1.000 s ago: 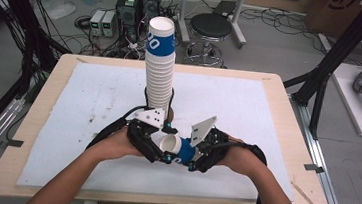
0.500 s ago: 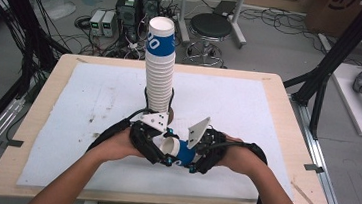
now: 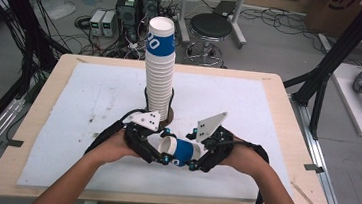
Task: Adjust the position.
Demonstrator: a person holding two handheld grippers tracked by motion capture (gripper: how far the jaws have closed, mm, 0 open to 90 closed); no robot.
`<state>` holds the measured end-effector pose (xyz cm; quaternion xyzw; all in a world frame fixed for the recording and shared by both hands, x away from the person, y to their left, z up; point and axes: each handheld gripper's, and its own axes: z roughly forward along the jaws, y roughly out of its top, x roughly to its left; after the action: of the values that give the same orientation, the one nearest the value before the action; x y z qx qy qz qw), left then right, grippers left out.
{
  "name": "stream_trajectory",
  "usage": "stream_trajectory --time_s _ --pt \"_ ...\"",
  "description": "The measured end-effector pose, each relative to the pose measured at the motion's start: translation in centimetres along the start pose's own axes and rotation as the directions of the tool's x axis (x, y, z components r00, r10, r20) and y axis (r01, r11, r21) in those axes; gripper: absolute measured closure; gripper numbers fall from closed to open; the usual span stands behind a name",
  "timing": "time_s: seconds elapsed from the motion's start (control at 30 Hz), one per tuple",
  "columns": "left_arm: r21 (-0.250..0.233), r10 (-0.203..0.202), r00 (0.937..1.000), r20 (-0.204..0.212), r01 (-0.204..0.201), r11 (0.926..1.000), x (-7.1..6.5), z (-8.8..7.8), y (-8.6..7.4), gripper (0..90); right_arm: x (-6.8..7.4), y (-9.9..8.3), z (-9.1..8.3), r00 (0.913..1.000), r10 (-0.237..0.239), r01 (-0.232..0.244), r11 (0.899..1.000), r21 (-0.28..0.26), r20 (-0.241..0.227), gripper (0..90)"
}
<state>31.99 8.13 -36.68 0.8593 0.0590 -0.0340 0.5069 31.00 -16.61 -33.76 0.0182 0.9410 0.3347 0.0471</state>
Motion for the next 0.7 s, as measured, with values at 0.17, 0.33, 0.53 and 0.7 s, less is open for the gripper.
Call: stream_trajectory --time_s 0.17,0.33,0.53,0.7 --pt "-0.056 -0.025 0.9994 -0.025 0.023 0.9981 0.1 -0.7 -0.9 30.6 -0.1 -0.7 -1.2 0.9978 0.062 -0.058 0.988 -0.142 0.023 21.0" --pt "-0.112 -0.036 0.9986 -0.039 0.032 0.9932 0.2 -1.2 -1.8 30.5 -0.2 -2.1 -2.2 0.9881 0.147 -0.127 0.944 -0.304 0.045 20.9" --pt "-0.168 -0.052 0.9967 -0.062 0.041 0.9850 0.3 -1.7 -2.7 30.4 0.0 -3.7 -2.4 0.9752 0.207 -0.165 0.916 -0.366 0.078 20.6" --pt "-0.208 -0.063 0.9956 -0.069 0.048 0.9769 0.4 -1.9 -3.4 30.4 0.3 -4.7 -2.1 0.9678 0.234 -0.178 0.898 -0.402 0.094 20.6"
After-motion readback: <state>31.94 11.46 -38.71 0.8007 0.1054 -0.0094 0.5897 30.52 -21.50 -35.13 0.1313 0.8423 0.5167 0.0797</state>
